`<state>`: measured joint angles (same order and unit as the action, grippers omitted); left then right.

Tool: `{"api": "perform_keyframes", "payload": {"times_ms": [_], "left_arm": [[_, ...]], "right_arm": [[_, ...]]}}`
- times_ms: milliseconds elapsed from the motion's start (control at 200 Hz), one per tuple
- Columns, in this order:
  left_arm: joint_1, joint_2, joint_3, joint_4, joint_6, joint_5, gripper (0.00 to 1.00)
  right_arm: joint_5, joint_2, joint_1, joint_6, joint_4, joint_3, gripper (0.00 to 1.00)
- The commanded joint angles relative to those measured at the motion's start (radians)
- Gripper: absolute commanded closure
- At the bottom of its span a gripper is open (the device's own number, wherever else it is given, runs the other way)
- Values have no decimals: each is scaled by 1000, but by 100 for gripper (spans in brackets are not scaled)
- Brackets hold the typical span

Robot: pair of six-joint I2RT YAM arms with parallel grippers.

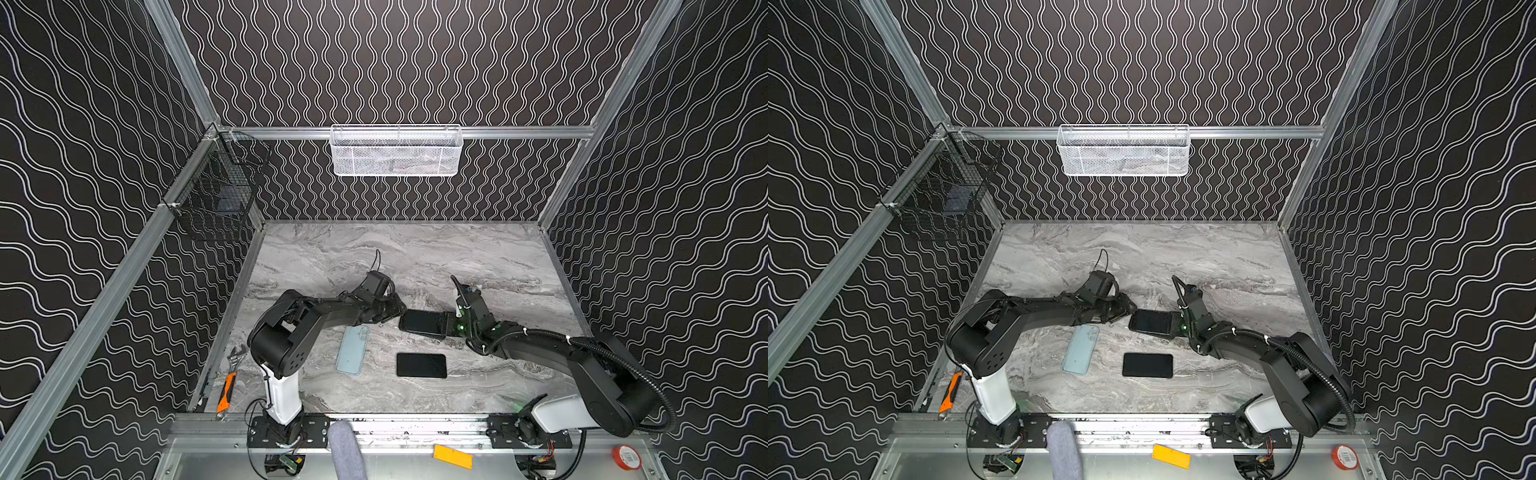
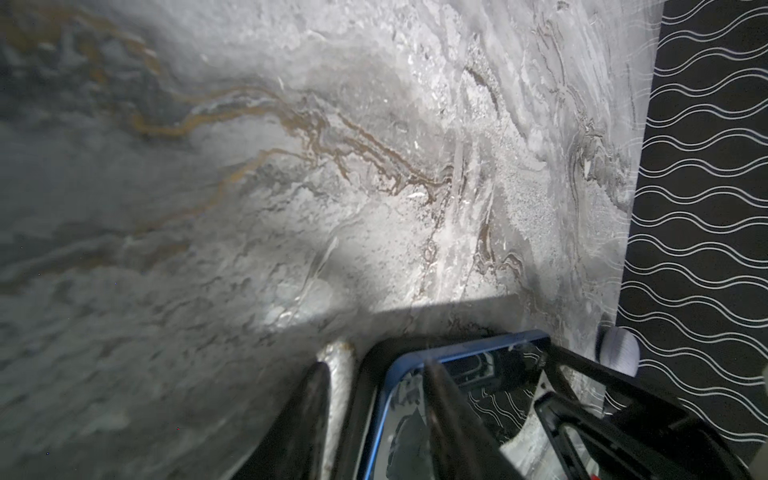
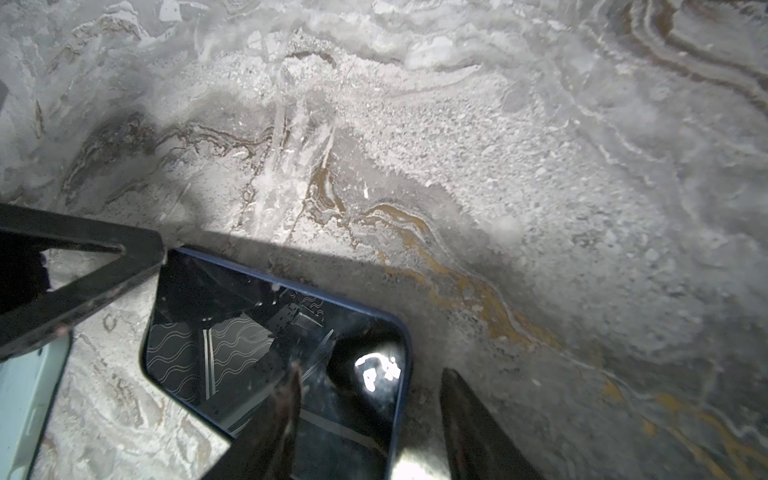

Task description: Put the phone into the phone case

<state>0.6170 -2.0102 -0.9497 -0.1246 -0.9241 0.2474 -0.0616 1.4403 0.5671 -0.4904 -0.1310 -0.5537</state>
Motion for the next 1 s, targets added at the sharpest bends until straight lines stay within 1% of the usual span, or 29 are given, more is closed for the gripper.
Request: {"api": "perform_keyframes", "payload": {"times_ms": [0, 105, 305, 736, 936, 996], "left_arm": [[9, -3, -13, 124, 62, -88, 60], [24, 2, -39, 181, 103, -140, 60], [44, -22, -71, 233, 150, -174, 61], [52, -42, -63, 222, 144, -180, 62], [51, -5, -63, 227, 143, -193, 63], [51, 22, -60, 227, 142, -194, 60]], "right_arm": [[6, -1, 0, -13, -4, -13, 44], [6, -3, -1, -13, -5, -17, 44], [12, -3, -1, -19, -9, -17, 43], [-1, -45, -1, -22, 1, 6, 42], [-5, -66, -1, -25, 14, 14, 41], [0, -79, -5, -31, 23, 11, 39]]}}
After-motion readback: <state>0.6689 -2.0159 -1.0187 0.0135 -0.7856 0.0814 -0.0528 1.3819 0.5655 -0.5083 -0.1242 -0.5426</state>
